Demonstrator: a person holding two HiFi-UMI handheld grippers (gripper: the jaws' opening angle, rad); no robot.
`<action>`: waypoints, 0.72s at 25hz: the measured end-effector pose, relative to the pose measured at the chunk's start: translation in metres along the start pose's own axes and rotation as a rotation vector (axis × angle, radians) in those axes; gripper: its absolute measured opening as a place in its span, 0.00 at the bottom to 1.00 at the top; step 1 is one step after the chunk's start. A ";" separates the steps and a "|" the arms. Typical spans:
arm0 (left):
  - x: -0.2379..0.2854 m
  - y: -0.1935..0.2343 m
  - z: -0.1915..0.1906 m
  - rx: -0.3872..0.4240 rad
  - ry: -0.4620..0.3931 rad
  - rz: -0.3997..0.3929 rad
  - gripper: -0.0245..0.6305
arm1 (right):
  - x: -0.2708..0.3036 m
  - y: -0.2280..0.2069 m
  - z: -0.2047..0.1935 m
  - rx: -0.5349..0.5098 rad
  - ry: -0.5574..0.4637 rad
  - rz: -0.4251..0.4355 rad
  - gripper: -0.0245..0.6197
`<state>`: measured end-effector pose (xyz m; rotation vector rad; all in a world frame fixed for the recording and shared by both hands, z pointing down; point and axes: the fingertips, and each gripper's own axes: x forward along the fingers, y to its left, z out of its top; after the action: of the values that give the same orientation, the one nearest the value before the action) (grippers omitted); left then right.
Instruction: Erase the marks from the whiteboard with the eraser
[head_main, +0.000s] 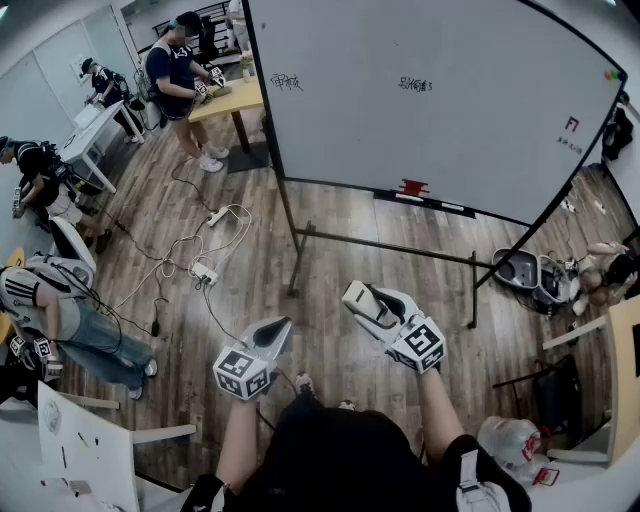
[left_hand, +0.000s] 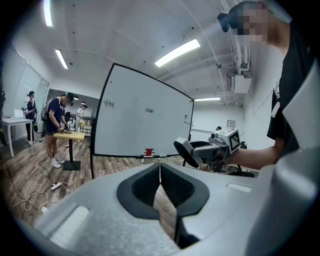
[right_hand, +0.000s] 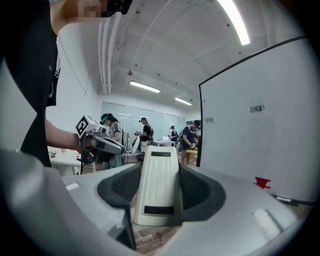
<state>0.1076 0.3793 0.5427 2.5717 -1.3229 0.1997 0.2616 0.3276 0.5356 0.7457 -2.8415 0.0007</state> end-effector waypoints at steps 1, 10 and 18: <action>0.000 -0.001 0.000 -0.002 0.002 -0.002 0.06 | -0.001 0.001 -0.002 0.008 -0.004 0.004 0.43; -0.002 -0.005 -0.002 -0.003 0.008 -0.005 0.06 | -0.002 0.005 -0.008 0.050 -0.012 0.017 0.43; -0.006 0.004 -0.004 -0.012 0.005 0.012 0.06 | 0.007 0.006 -0.002 0.094 -0.023 0.034 0.43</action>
<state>0.1007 0.3829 0.5456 2.5523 -1.3340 0.1999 0.2536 0.3296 0.5393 0.7199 -2.8927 0.1330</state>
